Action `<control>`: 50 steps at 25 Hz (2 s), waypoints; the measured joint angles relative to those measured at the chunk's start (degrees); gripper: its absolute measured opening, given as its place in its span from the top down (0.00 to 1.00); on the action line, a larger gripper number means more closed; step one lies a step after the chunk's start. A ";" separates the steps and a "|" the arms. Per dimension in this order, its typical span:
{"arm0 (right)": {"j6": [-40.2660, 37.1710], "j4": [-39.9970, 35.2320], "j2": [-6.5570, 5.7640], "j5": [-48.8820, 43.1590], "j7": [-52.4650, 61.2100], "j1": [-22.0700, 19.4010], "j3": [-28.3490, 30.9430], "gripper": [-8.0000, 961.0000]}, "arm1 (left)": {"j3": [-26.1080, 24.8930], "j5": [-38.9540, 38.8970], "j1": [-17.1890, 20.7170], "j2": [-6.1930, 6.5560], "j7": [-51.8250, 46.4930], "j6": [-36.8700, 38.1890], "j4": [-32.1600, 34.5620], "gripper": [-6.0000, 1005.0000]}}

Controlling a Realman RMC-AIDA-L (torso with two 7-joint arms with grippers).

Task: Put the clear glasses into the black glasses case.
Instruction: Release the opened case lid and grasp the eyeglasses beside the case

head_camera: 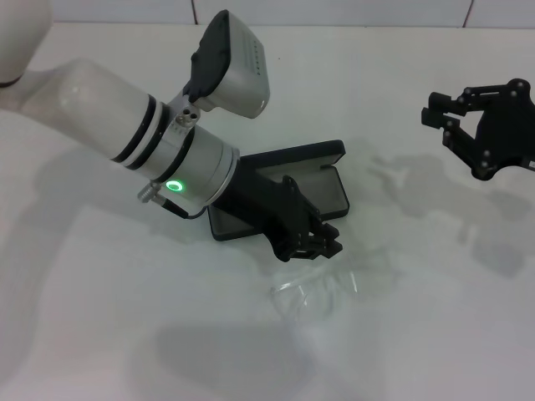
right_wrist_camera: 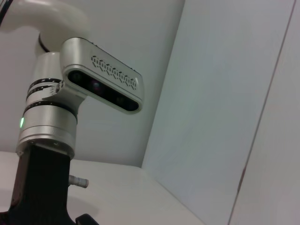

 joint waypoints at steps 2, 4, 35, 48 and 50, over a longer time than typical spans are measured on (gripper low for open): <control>0.00 0.00 0.00 -0.55 -0.03 0.03 0.00 0.80 | 0.01 1.29 -0.71 -0.05 -1.46 -0.08 0.10 0.86; 0.00 0.01 0.00 -0.94 -0.05 0.05 0.00 0.79 | -0.05 1.76 -1.22 -0.05 -2.57 -0.13 0.10 0.85; -11.25 -18.79 0.12 -46.01 44.47 23.75 -18.34 0.63 | -20.21 -21.17 18.67 -0.03 10.20 2.69 5.91 0.40; -10.43 -18.30 0.80 -48.55 49.57 29.56 -29.99 0.57 | -20.33 -21.21 18.20 0.37 9.11 2.73 5.33 0.38; -8.97 -18.43 0.80 -48.69 50.27 29.84 -32.17 0.56 | -20.36 -21.21 18.21 0.37 9.11 2.73 5.33 0.38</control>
